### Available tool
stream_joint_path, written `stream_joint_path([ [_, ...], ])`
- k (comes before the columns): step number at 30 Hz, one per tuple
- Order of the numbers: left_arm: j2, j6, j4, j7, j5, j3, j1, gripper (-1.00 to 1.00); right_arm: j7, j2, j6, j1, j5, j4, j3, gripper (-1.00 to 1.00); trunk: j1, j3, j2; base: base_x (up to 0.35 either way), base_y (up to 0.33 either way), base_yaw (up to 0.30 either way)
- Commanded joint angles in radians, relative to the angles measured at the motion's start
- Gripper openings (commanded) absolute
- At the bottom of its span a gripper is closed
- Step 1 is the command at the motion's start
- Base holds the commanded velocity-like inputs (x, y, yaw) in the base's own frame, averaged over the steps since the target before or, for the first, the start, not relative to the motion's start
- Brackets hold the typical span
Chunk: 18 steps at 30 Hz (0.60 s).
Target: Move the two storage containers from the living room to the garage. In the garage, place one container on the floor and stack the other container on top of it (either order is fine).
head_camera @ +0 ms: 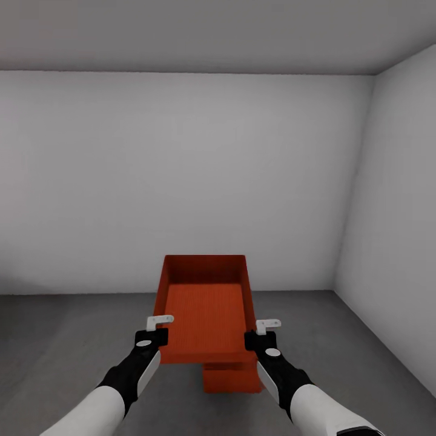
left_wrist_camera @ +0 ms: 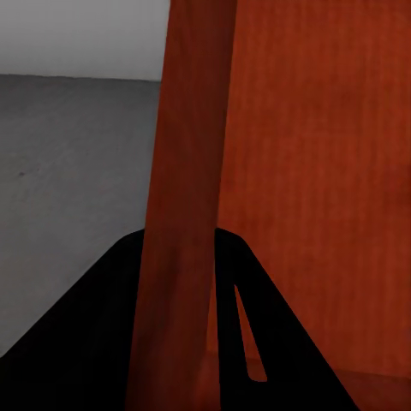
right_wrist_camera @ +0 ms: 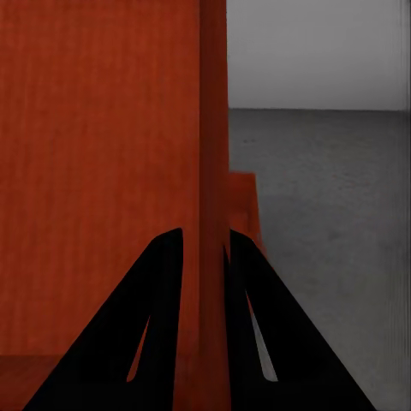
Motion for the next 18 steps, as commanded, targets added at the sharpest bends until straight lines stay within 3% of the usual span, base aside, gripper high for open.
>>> stream_joint_path([
  [1, 0.016, 0.007, -0.029, 0.013, -0.004, 0.043, -0.001, -1.0, -0.011, 0.0, -0.003, -0.001, -0.003, 0.004, -0.008, -1.0, 0.001, -0.002, -0.001, 0.317, 0.0, -0.287],
  [18, 0.018, 0.007, -0.035, 0.013, -0.004, 0.043, -0.001, -1.0, -0.011, 0.0, -0.004, -0.001, -0.003, 0.004, -0.008, -1.0, 0.001, -0.002, -0.001, 0.32, 0.0, -0.287],
])
